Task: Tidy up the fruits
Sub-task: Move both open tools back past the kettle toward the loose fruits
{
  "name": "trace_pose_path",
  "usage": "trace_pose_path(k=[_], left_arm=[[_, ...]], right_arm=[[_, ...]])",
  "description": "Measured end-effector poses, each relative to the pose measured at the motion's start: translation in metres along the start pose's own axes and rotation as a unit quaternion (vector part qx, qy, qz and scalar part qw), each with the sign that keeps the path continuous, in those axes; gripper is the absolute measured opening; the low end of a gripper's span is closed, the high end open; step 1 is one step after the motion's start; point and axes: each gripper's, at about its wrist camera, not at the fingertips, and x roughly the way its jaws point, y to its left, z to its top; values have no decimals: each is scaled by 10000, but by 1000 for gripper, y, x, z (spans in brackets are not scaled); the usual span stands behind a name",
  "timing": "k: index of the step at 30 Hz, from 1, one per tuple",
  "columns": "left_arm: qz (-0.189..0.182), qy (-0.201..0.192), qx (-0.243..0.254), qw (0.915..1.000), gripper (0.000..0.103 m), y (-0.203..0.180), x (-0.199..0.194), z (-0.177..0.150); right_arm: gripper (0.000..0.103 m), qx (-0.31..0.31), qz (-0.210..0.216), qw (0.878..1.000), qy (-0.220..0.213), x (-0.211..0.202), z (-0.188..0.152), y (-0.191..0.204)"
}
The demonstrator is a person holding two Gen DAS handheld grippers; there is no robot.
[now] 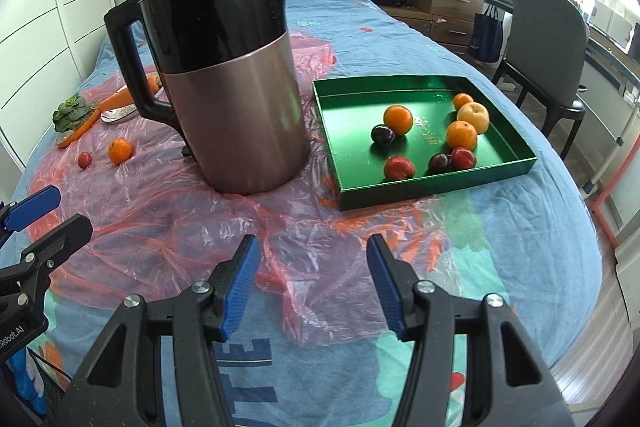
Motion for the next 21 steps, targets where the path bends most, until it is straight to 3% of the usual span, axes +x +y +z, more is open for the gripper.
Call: trace_pose_path(k=[21], left_arm=[[487, 220, -607, 9967, 59, 92, 17, -36]], right_arm=[[78, -737, 521, 9951, 411, 37, -7, 99]])
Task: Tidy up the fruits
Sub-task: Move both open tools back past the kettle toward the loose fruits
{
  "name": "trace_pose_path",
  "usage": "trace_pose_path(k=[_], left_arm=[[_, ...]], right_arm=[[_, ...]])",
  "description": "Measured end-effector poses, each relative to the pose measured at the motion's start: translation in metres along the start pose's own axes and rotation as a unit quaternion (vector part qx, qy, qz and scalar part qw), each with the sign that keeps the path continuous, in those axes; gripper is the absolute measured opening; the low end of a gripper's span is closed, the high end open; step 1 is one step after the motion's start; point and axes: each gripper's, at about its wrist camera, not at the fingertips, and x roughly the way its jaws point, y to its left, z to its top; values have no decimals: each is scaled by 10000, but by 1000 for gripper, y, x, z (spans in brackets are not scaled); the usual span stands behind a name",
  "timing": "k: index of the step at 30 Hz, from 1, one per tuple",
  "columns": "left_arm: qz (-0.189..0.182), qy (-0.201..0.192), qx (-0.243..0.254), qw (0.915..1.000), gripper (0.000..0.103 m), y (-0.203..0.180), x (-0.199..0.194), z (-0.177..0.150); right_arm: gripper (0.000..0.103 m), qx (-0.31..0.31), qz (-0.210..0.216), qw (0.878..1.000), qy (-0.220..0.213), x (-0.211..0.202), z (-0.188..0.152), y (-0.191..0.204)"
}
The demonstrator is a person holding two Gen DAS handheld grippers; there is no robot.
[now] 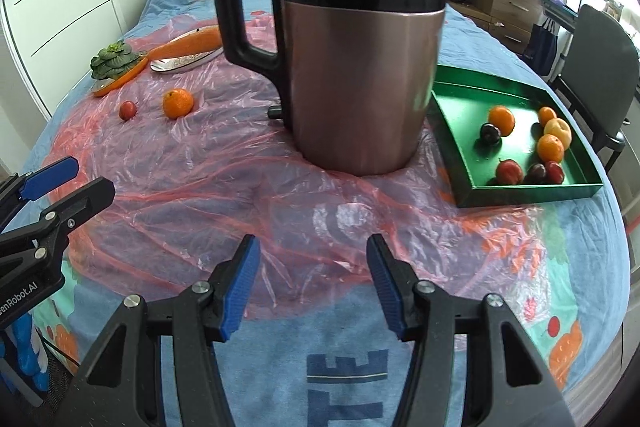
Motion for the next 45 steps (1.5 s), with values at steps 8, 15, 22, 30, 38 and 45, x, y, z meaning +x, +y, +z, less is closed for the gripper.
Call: trace_pose_path(k=[8, 15, 22, 30, 38, 45], left_arm=[[180, 103, -182, 9996, 59, 34, 15, -11], [342, 162, -311, 9988, 60, 58, 26, -17], [474, 250, -578, 9969, 60, 86, 40, -23], [663, 345, -856, 9935, 60, 118, 57, -28], [745, 369, -1141, 9900, 59, 144, 71, -27], [865, 290, -1390, 9861, 60, 170, 81, -19]], right_arm=[[78, -344, 211, 9991, 121, 19, 8, 37], [78, -557, 331, 9977, 201, 35, 14, 62], [78, -749, 463, 9956, 313, 52, 16, 83], [78, -831, 622, 9940, 351, 69, 22, 100], [78, -979, 799, 9918, 196, 82, 38, 121], [78, -1066, 903, 9902, 47, 99, 61, 139]])
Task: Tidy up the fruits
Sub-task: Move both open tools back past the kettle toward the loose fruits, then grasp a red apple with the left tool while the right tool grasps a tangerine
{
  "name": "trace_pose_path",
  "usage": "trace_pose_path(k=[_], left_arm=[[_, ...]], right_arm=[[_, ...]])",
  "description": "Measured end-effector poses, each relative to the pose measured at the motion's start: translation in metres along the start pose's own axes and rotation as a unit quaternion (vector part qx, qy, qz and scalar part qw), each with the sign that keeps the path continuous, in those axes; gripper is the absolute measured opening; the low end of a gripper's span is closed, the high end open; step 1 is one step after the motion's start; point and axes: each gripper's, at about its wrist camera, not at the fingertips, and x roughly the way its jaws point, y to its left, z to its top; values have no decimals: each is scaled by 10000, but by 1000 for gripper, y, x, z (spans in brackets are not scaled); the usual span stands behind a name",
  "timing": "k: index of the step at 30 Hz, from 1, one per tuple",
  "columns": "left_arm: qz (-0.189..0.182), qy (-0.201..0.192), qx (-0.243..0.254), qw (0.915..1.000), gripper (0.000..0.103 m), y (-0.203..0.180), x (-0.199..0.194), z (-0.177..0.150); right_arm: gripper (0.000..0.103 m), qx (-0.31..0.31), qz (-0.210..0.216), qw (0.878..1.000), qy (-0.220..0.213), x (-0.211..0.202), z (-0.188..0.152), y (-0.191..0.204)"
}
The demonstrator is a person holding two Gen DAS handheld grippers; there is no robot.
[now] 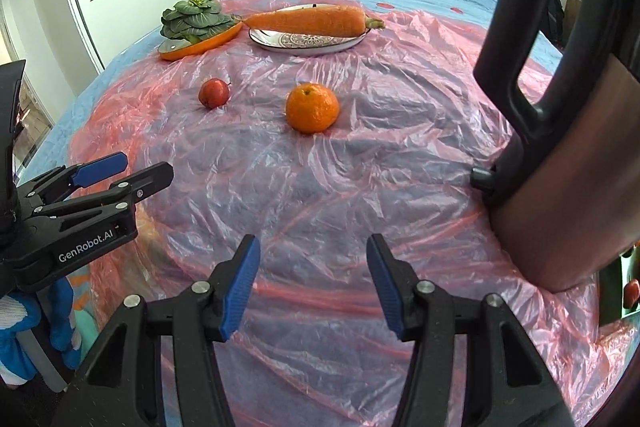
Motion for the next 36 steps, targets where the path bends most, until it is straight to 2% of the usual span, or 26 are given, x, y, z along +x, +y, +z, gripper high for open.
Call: trace_pose_path(k=[7, 14, 15, 18, 22, 33, 34, 36], left_arm=[[56, -87, -191, 9998, 60, 17, 27, 28], [24, -284, -22, 9996, 63, 18, 57, 64], [8, -283, -12, 9996, 63, 19, 62, 66], [-104, -232, -62, 9997, 63, 24, 74, 69], [-195, -113, -32, 9997, 63, 25, 88, 68], [-224, -116, 71, 9997, 61, 22, 95, 65], [-219, -122, 63, 9997, 60, 23, 95, 64], [-213, -126, 46, 9997, 56, 24, 95, 63]], right_arm=[[78, 122, 12, 9996, -243, 21, 31, -2], [79, 193, -13, 9987, -474, 46, 64, -3], [82, 218, -16, 9986, -488, 50, 68, -4], [86, 264, -10, 9981, -558, 61, 76, -5], [87, 325, 15, 9978, -571, 77, 82, -6], [86, 387, 78, 9975, -586, 96, 81, -7], [85, 373, 78, 9975, -592, 97, 81, -7], [70, 359, 107, 9974, -610, 97, 80, -8]])
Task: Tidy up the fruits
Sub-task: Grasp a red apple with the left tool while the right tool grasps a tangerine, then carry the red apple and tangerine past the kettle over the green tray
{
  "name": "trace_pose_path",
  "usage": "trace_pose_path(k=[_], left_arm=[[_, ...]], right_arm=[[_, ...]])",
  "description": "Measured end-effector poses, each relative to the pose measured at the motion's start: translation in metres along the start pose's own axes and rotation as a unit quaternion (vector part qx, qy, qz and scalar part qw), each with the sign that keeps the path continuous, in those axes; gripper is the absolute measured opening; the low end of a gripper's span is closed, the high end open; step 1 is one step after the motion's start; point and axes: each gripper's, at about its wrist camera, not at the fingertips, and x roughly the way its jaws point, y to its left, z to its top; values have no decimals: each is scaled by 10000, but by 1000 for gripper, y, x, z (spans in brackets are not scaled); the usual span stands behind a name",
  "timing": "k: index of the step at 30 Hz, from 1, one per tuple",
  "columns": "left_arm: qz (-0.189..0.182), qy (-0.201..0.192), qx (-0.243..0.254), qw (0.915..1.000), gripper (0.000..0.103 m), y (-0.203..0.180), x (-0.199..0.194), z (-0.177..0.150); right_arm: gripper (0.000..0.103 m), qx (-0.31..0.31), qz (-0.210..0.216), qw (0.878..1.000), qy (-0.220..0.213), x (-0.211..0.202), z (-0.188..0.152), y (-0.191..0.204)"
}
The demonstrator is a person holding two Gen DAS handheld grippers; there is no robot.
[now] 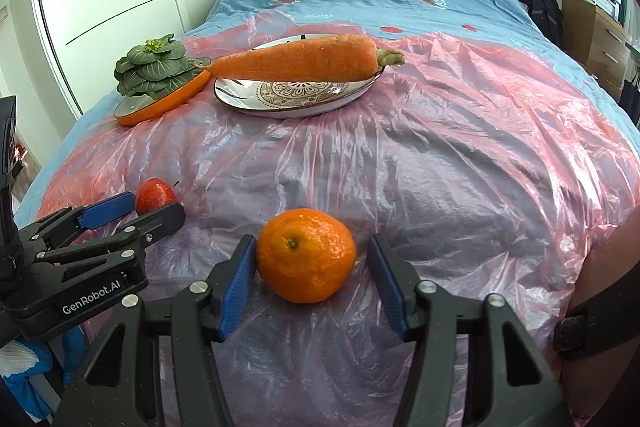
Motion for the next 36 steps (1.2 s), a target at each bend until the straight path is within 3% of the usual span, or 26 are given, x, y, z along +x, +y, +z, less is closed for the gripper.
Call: trace_pose_path(k=[4, 9, 36], left_arm=[[-40, -17, -9, 10000, 44, 1, -1, -2], [-117, -26, -93, 9999, 28, 4, -1, -3], [-178, -179, -251, 9994, 28, 13, -21, 2]], right_arm=[[60, -68, -14, 10000, -24, 2, -4, 2], [59, -39, 16, 10000, -55, 3, -6, 1], [58, -138, 22, 9995, -298, -24, -2, 4]])
